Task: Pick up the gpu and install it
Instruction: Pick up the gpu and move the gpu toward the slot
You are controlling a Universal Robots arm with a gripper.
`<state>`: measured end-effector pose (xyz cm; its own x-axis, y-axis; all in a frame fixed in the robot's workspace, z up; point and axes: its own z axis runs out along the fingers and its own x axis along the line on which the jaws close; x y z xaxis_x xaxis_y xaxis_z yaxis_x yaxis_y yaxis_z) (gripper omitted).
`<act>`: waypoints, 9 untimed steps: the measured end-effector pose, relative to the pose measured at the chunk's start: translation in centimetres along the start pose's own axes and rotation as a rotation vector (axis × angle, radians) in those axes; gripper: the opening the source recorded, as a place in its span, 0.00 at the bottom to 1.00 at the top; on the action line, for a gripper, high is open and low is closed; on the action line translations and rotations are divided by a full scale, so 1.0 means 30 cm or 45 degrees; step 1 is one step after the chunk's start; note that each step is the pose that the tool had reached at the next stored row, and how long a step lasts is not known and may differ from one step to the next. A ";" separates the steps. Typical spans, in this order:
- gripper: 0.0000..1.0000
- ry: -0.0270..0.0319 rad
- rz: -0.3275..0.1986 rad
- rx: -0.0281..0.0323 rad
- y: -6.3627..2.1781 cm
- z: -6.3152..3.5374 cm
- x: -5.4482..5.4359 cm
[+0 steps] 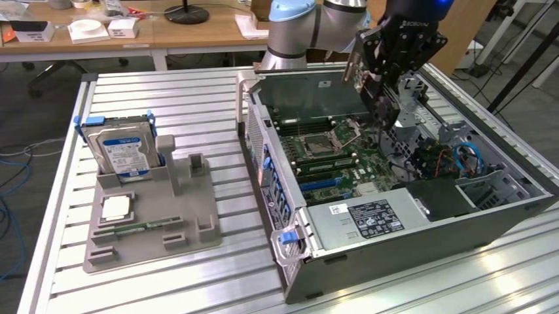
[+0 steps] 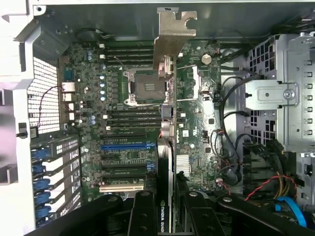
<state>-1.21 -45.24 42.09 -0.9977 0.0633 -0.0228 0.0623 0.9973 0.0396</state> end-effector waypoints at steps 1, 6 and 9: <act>0.26 0.0000 0.000 0.0000 0.000 0.000 -0.004; 0.26 0.0001 0.000 0.0000 0.002 0.001 -0.024; 0.26 0.0001 0.000 0.0000 0.002 0.001 -0.035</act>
<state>-0.14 -45.24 42.09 -0.9977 0.0632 -0.0228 0.0622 0.9973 0.0396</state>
